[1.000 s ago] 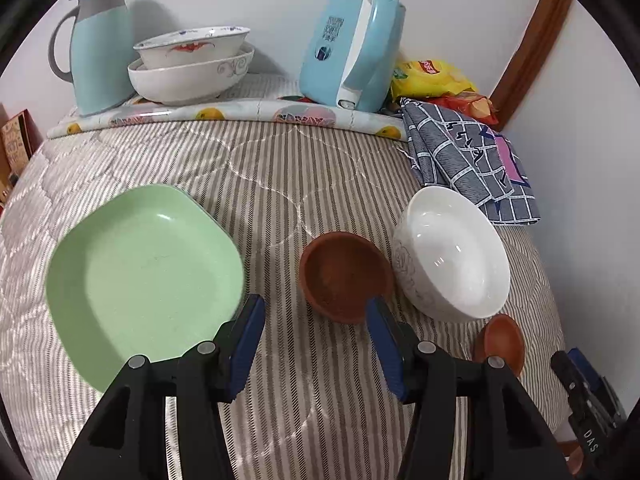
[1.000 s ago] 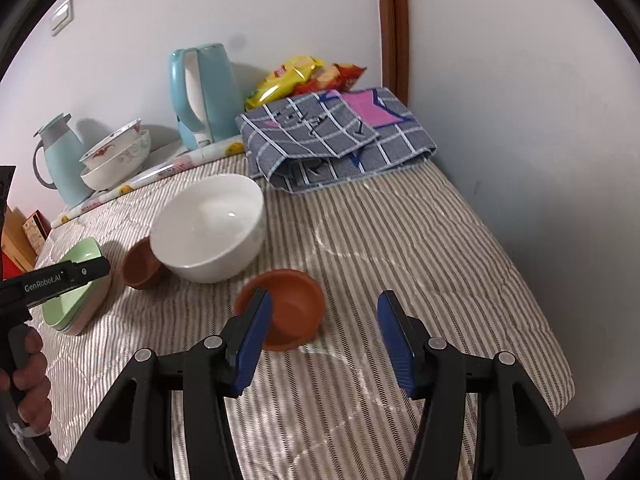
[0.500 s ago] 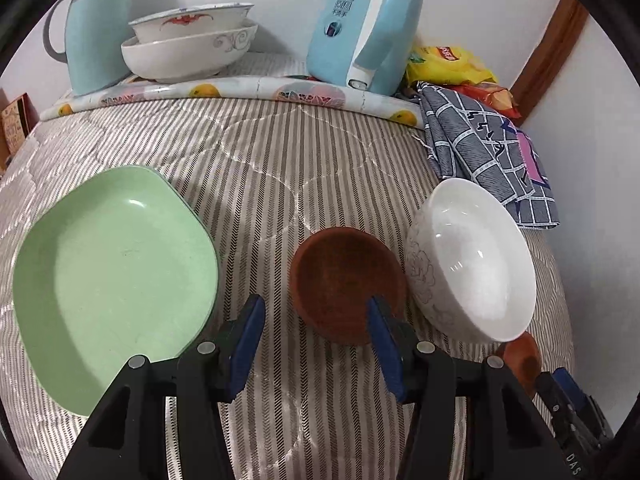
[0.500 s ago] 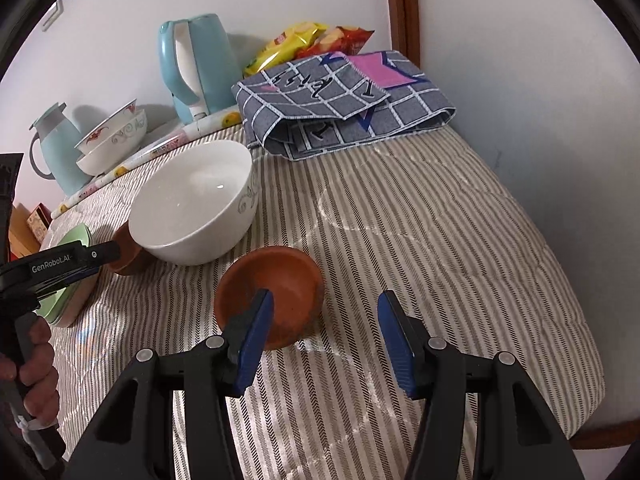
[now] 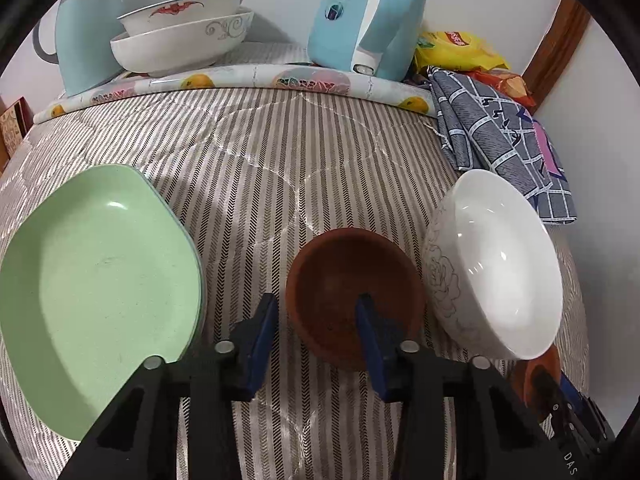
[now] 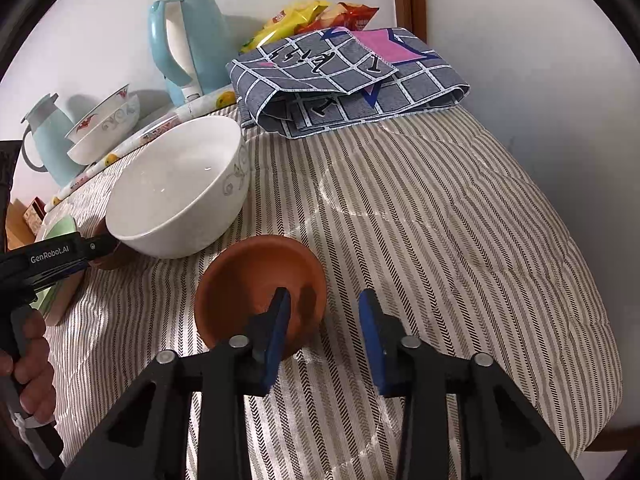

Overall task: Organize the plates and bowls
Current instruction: 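Move the left gripper toward the larger brown clay bowl, then close the left gripper on a brown bowl rim while the right gripper grasps the other brown bowl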

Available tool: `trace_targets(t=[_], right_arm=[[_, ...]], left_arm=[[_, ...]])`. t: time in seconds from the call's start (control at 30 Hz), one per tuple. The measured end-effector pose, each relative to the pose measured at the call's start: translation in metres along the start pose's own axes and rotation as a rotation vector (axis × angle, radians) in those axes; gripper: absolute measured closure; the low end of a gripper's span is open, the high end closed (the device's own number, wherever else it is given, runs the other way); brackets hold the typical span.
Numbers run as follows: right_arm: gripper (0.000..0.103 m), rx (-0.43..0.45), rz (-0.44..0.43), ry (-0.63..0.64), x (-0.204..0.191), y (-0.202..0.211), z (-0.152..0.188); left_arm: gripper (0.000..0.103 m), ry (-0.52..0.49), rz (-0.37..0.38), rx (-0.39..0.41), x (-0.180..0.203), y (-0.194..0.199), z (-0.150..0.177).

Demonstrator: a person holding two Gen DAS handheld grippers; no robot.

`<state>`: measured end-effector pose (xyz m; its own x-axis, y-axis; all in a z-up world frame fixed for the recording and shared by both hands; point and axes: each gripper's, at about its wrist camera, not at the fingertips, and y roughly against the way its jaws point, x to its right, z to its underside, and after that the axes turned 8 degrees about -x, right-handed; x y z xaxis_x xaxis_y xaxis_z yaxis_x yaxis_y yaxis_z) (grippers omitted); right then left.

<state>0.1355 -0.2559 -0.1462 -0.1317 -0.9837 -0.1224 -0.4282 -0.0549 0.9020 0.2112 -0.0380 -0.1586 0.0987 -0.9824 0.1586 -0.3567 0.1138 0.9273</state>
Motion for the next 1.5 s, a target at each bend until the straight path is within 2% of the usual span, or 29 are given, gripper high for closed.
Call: trace_targets(t=[0.2,0.43,0.47,0.57,0.73,0.8,1.1,1.5], right_arm=[[0.073,-0.009,-0.003,-0.003,-0.002,-0.006,-0.004],[0.073,-0.014,0.002,-0.003,-0.005,-0.011,-0.006],[0.074,-0.014,0.003,-0.002,-0.005,-0.011,-0.007],[0.085,-0.018,-0.013,0.002,-0.008,-0.012,-0.009],[0.087,-0.006,0.004,0.009,-0.011,-0.011,-0.008],[0.089,0.001,0.006,0.01,-0.012,-0.009,-0.007],[0.093,0.033,0.015,0.011,-0.017,0.001,-0.005],[0.093,0.046,0.047,-0.004,-0.02,0.015,-0.002]], left_arm=[[0.073,-0.007,-0.005,-0.006,0.004,-0.007,-0.004],[0.074,-0.013,-0.014,0.009,0.007,-0.01,-0.009],[0.075,-0.013,-0.012,0.01,0.007,-0.011,-0.01],[0.078,-0.013,-0.007,0.015,0.005,-0.011,-0.01],[0.083,-0.001,0.017,0.019,0.0,-0.009,-0.009],[0.09,0.0,0.01,0.026,-0.001,-0.007,-0.008],[0.094,-0.006,0.037,0.042,-0.003,0.003,-0.005],[0.094,-0.006,0.046,0.078,-0.008,0.025,-0.001]])
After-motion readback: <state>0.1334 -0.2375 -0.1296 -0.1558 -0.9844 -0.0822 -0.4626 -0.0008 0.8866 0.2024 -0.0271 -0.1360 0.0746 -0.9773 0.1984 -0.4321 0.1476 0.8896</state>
